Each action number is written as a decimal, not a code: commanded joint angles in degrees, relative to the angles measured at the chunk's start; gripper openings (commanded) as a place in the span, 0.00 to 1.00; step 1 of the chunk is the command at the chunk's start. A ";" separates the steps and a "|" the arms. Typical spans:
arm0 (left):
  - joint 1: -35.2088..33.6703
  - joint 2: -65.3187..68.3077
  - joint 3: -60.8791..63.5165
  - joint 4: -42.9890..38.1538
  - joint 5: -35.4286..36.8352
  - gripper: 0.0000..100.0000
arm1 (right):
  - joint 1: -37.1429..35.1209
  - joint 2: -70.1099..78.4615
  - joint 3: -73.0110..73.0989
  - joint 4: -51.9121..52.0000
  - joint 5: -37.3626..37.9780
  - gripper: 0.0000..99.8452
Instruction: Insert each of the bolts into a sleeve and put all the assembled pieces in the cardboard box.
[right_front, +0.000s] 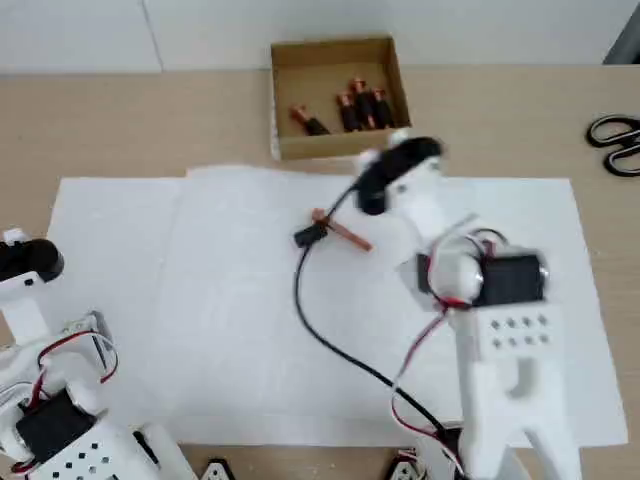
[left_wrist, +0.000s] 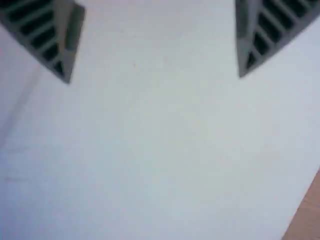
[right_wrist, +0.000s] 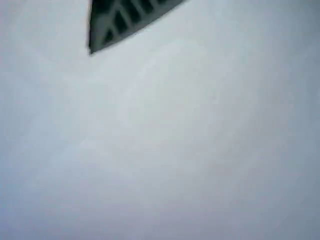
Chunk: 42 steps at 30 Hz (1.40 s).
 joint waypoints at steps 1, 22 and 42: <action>0.09 0.18 -0.40 -0.88 -0.35 0.20 | -5.58 6.73 -1.41 -2.86 5.27 0.17; 0.26 0.18 -0.13 -0.97 -0.35 0.20 | -13.93 34.95 -14.77 -27.30 2.73 0.17; 0.35 0.18 -0.13 -0.97 -0.35 0.20 | -15.25 37.58 -14.77 -29.32 8.35 0.17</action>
